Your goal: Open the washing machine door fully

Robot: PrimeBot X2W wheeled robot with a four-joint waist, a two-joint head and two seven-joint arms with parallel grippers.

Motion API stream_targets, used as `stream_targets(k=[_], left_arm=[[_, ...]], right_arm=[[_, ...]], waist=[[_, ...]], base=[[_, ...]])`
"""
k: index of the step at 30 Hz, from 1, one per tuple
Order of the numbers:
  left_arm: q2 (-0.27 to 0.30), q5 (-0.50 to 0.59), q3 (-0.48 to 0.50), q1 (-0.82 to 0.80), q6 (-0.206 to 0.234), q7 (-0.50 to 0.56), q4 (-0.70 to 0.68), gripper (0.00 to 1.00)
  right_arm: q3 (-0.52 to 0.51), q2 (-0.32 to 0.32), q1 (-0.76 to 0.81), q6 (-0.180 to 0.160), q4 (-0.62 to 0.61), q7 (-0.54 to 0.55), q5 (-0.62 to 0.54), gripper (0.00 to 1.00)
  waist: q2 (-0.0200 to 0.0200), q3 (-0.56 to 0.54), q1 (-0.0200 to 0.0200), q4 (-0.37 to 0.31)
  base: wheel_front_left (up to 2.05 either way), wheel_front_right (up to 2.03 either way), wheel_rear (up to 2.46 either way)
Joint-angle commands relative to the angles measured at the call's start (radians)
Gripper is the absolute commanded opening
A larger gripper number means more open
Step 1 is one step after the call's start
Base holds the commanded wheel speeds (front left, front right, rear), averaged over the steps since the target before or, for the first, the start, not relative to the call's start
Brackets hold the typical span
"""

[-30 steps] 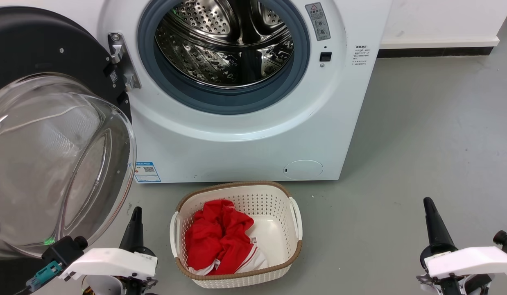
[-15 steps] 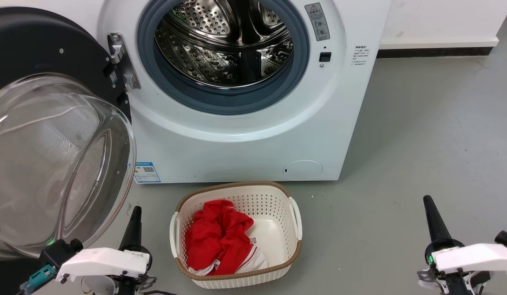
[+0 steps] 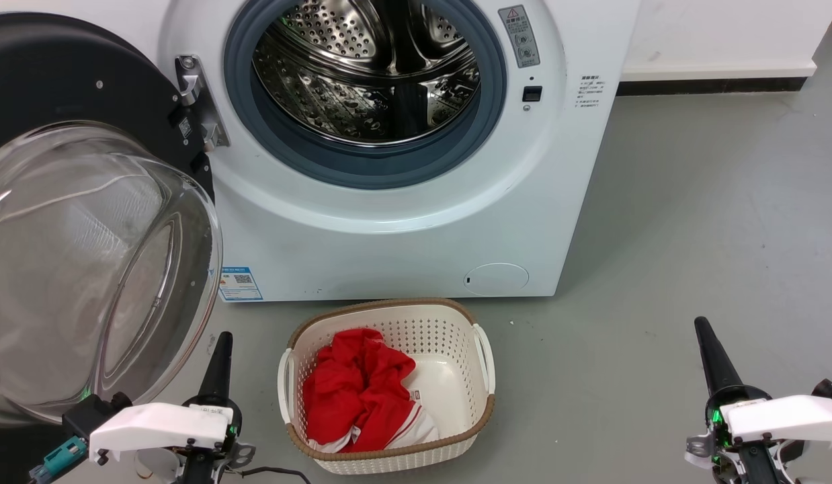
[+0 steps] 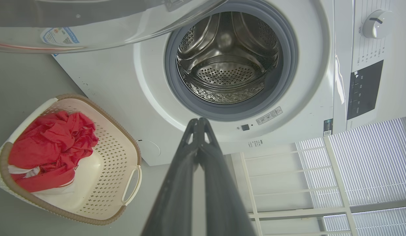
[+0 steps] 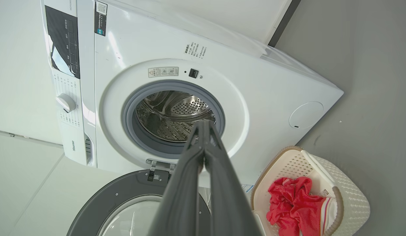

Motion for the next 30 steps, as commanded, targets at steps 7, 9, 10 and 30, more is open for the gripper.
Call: stream_targets(k=[7, 9, 10, 30], left_arm=[[-0.004, -0.082, 0.013, -0.019, -0.018, 0.021, -0.002, 0.0], [-0.005, -0.1, 0.016, -0.02, -0.018, 0.025, -0.001, 0.0], [-0.005, -0.108, 0.017, -0.021, -0.019, 0.028, -0.001, 0.0], [-0.015, -0.276, 0.038, -0.029, -0.041, 0.071, 0.004, 0.0]], right_arm=[[-0.007, -0.005, -0.031, 0.0, 0.006, 0.021, 0.082, 0.0], [-0.009, -0.005, -0.033, 0.0, 0.008, 0.025, 0.098, 0.0], [-0.01, -0.005, -0.034, 0.0, 0.009, 0.028, 0.108, 0.0], [-0.022, -0.002, -0.051, 0.0, 0.029, 0.068, 0.27, 0.0]], waist=[[0.0, -0.001, 0.0, -0.001], [0.0, -0.001, 0.0, -0.001], [0.0, -0.001, 0.0, -0.001], [0.0, -0.003, 0.0, -0.003]], base=[[0.0, 0.0, 0.0], [0.0, 0.0, 0.0], [0.0, 0.0, 0.0], [0.0, 0.0, 0.0]])
